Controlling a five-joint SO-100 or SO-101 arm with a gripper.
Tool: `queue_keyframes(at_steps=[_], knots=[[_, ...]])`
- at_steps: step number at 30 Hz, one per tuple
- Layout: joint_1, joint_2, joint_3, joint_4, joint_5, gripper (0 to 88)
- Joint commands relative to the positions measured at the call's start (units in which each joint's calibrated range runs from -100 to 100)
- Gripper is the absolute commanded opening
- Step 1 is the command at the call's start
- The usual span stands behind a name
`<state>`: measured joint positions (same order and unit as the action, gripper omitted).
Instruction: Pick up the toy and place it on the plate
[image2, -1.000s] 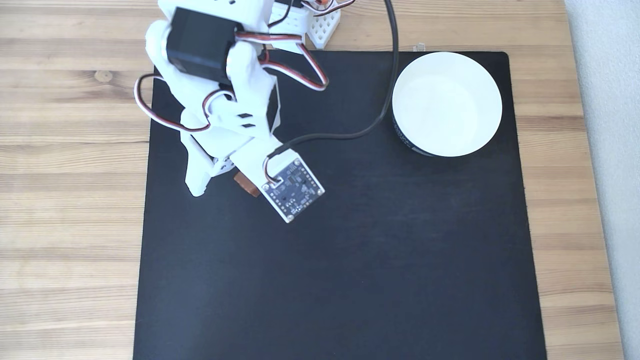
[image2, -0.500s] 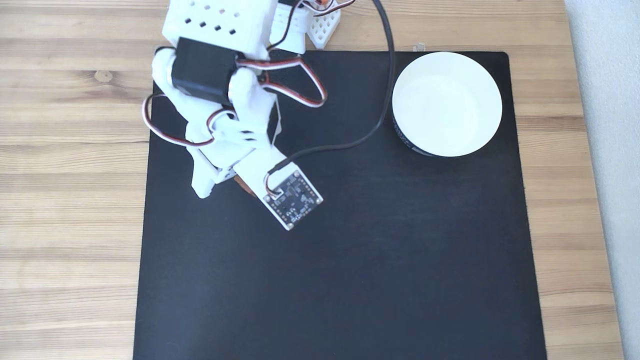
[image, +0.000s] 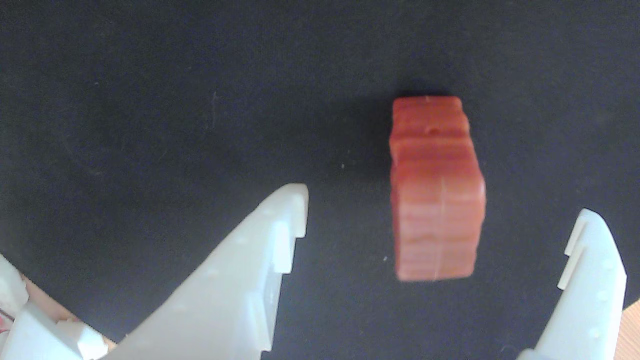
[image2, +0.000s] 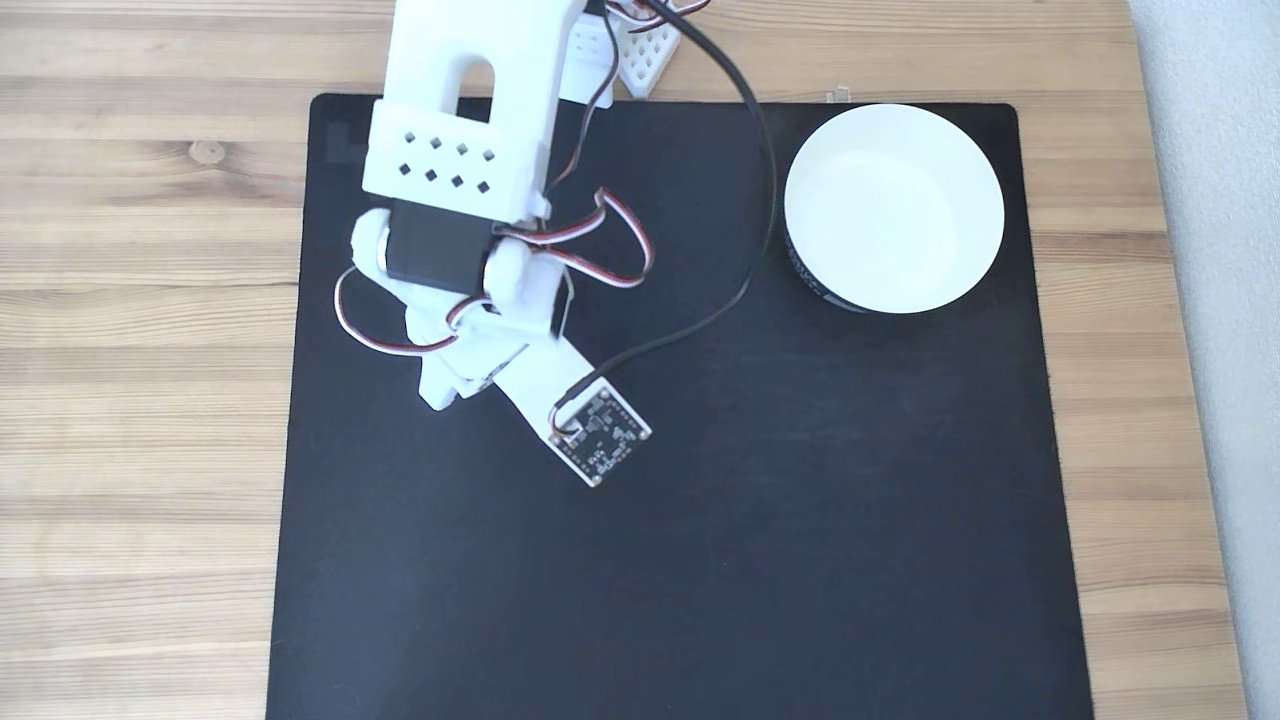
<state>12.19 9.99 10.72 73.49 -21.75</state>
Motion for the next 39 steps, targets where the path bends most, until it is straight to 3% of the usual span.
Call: queue_keyframes(at_steps=[1, 21, 23, 28, 29, 39], knots=[[0.06, 1.80, -0.22, -2.20, 0.04, 34.2], [0.06, 7.47, -0.22, -3.80, 0.14, 33.6], [0.14, 7.47, -0.40, -3.80, 0.14, 29.9], [0.40, 7.47, -0.13, -5.50, -0.07, 10.4], [0.40, 7.47, -0.04, -5.67, -0.17, 2.9], [0.14, 7.39, -0.04, -5.41, -0.17, 2.4]])
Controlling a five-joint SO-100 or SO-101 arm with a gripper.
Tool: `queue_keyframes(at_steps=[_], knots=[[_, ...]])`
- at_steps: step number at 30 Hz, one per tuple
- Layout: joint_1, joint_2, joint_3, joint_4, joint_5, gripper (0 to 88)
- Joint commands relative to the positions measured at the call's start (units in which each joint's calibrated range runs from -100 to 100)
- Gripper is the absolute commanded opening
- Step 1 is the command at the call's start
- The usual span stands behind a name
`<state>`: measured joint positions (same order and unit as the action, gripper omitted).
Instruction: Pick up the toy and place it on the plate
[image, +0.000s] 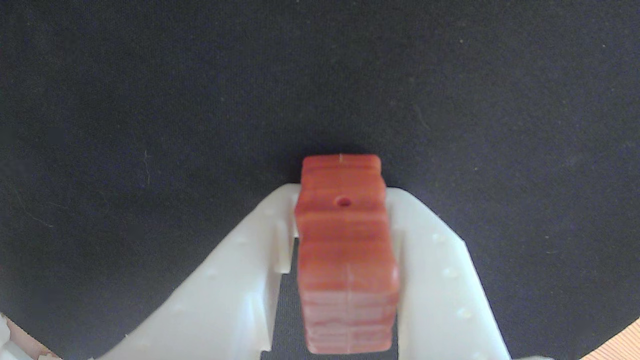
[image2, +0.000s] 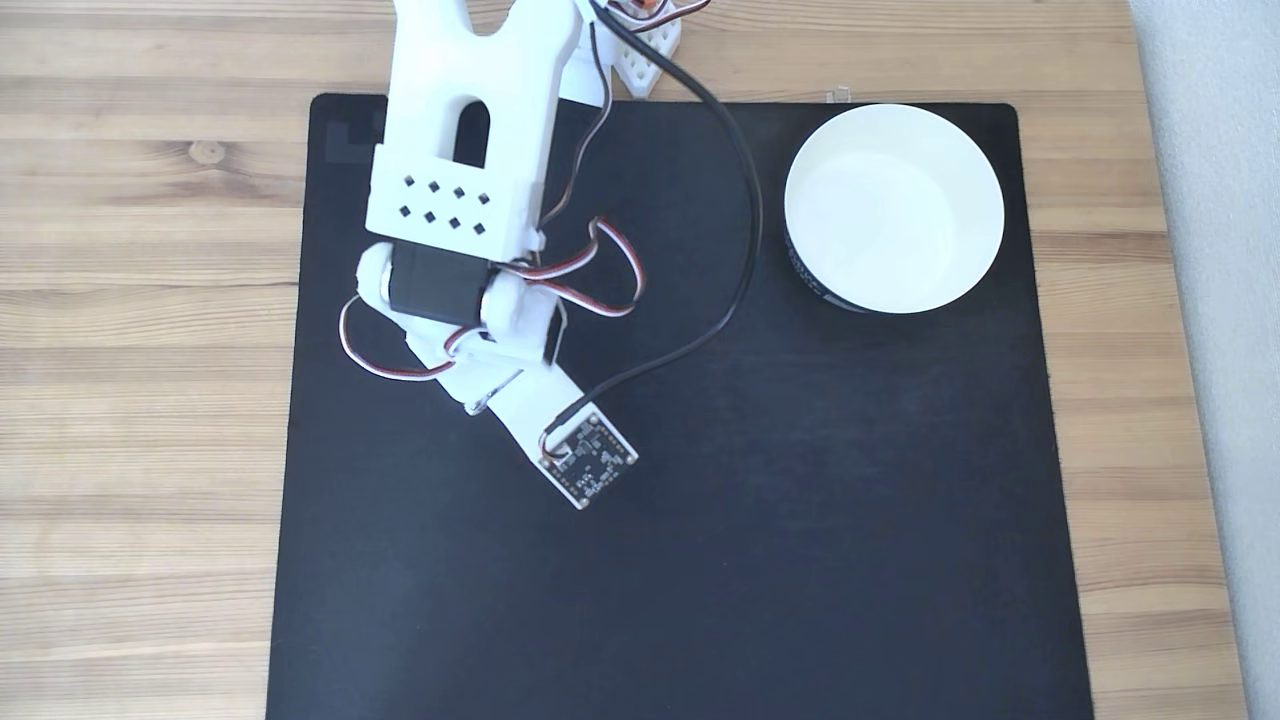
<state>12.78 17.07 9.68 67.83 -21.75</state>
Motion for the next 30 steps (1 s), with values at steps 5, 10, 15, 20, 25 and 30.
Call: queue_keyframes(at_steps=[5, 10, 15, 20, 25, 30], knots=[[-0.69, -0.52, -1.08, 0.50, 0.19, 2.2], [-3.78, -0.60, -9.55, 4.73, 0.25, 2.2], [-6.96, -0.77, -18.92, 12.01, -0.12, 2.2], [-10.48, -7.52, -20.18, 13.88, -0.17, 2.2], [-16.25, -13.53, -20.18, 13.11, -0.33, 2.2], [-20.35, -16.61, -20.18, 12.27, -0.33, 2.2]])
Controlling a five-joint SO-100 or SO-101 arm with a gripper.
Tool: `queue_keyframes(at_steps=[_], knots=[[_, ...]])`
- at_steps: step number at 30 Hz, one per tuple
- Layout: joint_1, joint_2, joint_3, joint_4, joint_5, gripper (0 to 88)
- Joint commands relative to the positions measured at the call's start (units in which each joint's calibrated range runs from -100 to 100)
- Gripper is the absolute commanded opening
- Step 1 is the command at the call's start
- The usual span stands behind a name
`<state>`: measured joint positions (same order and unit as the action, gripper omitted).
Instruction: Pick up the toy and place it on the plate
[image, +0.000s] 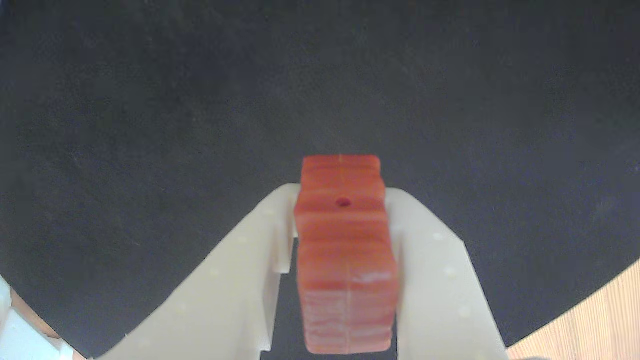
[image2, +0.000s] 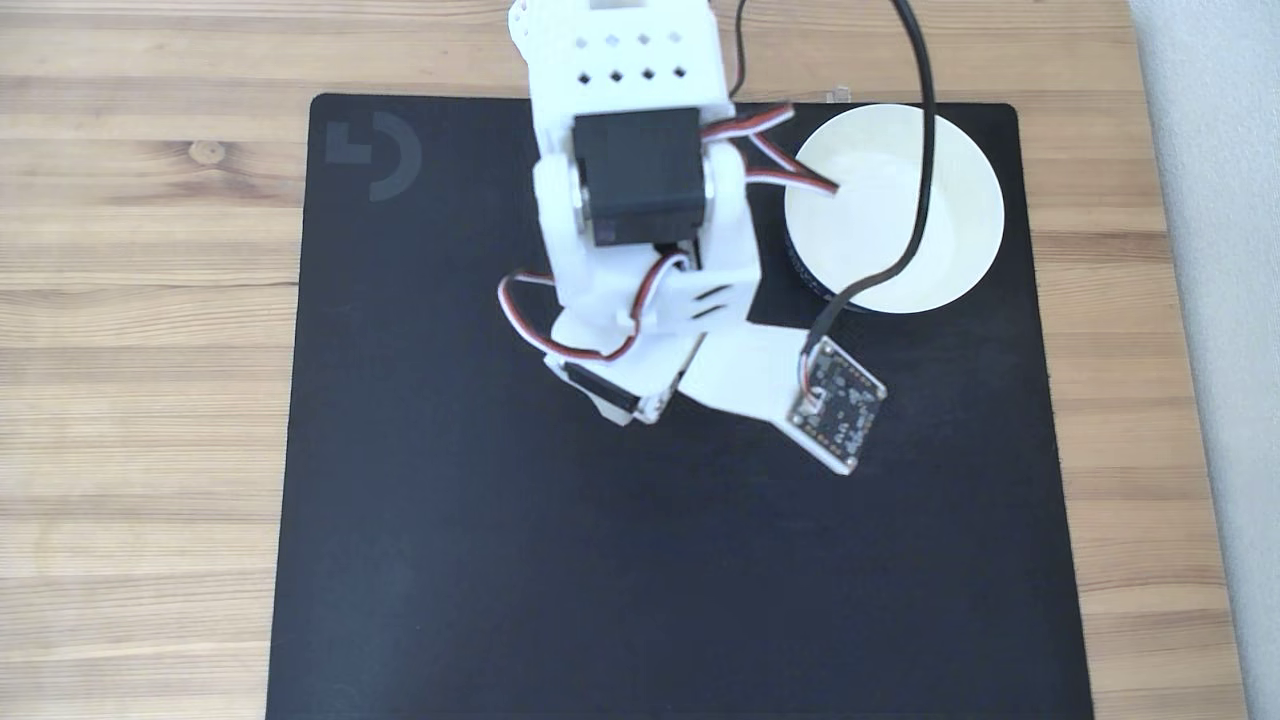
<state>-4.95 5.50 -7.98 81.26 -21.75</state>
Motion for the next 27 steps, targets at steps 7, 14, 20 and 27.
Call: queue_keyframes(at_steps=[7, 14, 20, 27], knots=[[-8.81, -11.29, -2.52, -3.78, -0.33, 2.2], [-22.11, -14.04, -2.43, -10.64, -0.33, 2.3], [-33.15, -14.12, 7.22, -19.95, -1.53, 2.3], [-41.93, -14.12, 16.59, -25.54, -5.44, 2.3]])
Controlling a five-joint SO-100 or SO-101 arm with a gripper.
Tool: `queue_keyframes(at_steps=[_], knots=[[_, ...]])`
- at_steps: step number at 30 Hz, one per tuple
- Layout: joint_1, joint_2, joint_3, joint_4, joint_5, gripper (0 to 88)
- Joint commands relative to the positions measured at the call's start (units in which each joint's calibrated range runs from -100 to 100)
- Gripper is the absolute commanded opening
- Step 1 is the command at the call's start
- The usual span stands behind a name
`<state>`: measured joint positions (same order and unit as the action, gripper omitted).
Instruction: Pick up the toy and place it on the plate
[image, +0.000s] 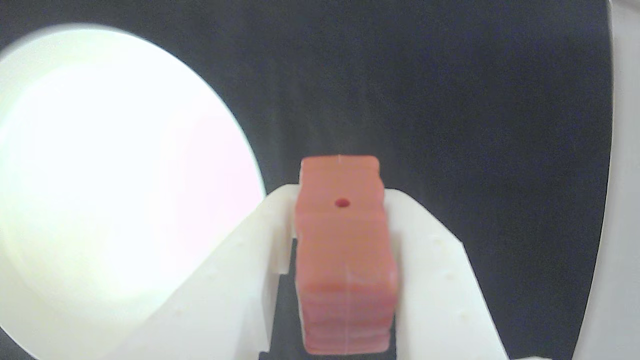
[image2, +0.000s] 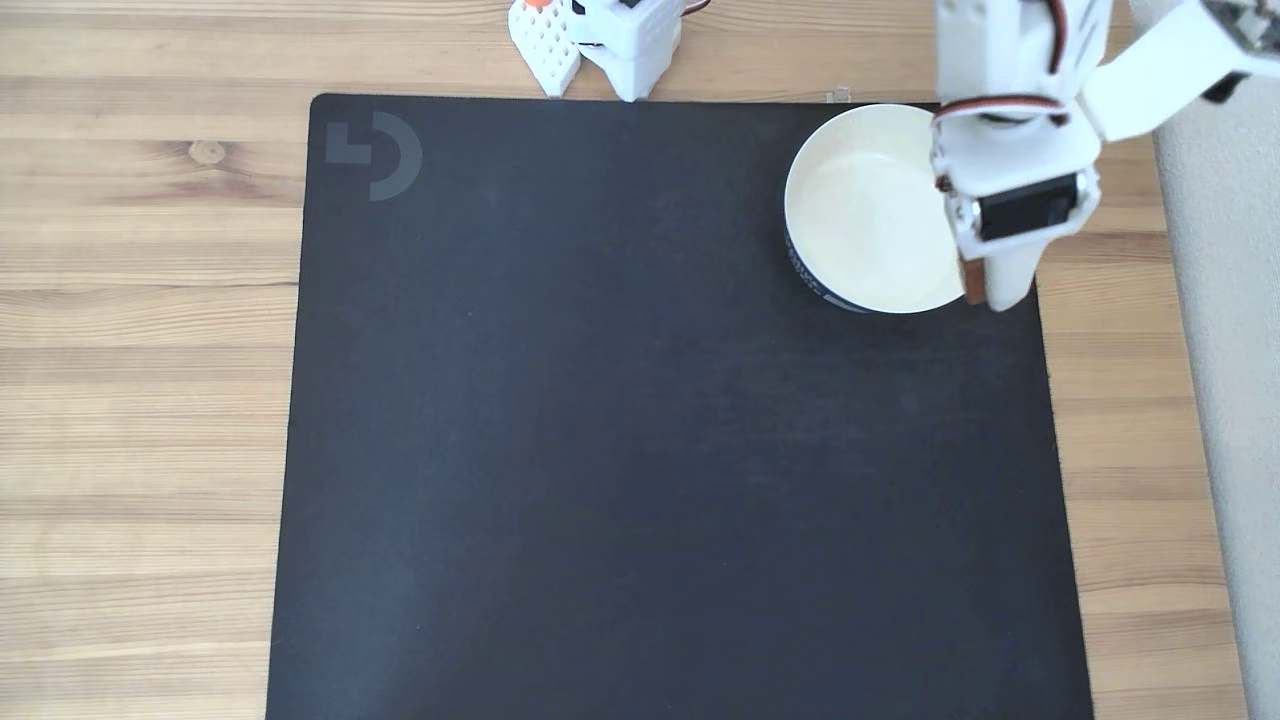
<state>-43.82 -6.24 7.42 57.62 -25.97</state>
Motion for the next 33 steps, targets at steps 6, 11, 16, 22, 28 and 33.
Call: queue_keyframes(at_steps=[6, 11, 16, 22, 28, 33], knots=[[-7.75, -2.55, 2.72, -1.23, -2.42, 2.3], [-8.92, -8.22, 5.88, -1.14, -2.42, 2.3], [-8.33, -17.39, 14.62, -1.82, -2.37, 2.3], [-8.25, -28.39, 29.40, -2.07, -2.32, 2.4], [-6.33, -36.56, 45.27, -7.92, -2.32, 2.4], [-6.16, -36.65, 49.68, -9.52, -2.32, 2.6]])
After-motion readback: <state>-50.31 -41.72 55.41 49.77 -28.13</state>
